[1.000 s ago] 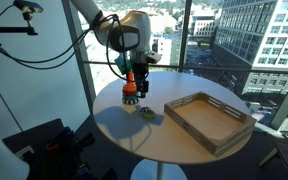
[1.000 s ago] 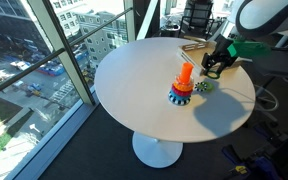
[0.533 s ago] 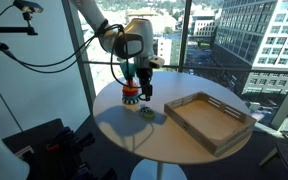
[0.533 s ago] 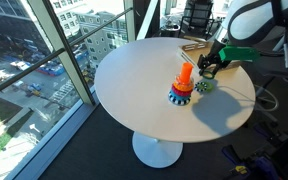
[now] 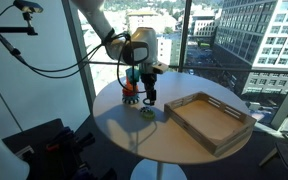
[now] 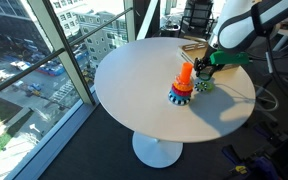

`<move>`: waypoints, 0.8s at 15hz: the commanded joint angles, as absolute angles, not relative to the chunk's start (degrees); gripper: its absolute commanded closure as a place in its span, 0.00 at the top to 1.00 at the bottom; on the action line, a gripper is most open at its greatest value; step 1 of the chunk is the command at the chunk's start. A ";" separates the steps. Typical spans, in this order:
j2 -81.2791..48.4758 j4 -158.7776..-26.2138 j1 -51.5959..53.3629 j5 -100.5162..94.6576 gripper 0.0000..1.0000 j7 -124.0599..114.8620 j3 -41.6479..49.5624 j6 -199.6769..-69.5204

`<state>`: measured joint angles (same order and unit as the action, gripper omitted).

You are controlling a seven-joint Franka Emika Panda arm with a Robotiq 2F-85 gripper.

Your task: Pick up the green ring from the ring holder and put it on the table

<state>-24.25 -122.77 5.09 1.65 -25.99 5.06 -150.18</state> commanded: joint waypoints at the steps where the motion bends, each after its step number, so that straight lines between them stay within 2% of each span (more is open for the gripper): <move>1: -27.46 -119.68 6.03 1.40 0.44 -27.40 6.09 -149.64; 4: -28.85 -118.82 6.16 1.59 0.44 -27.27 6.24 -149.26; 5: -28.96 -118.74 6.12 1.73 0.86 -26.97 6.13 -148.89; 6: -29.06 -118.66 6.07 1.85 0.94 -26.75 6.03 -148.78; 8: -28.61 -118.83 5.71 2.41 1.00 -25.79 5.39 -147.98; 12: -25.33 -119.85 5.18 2.93 1.00 -23.76 4.01 -143.43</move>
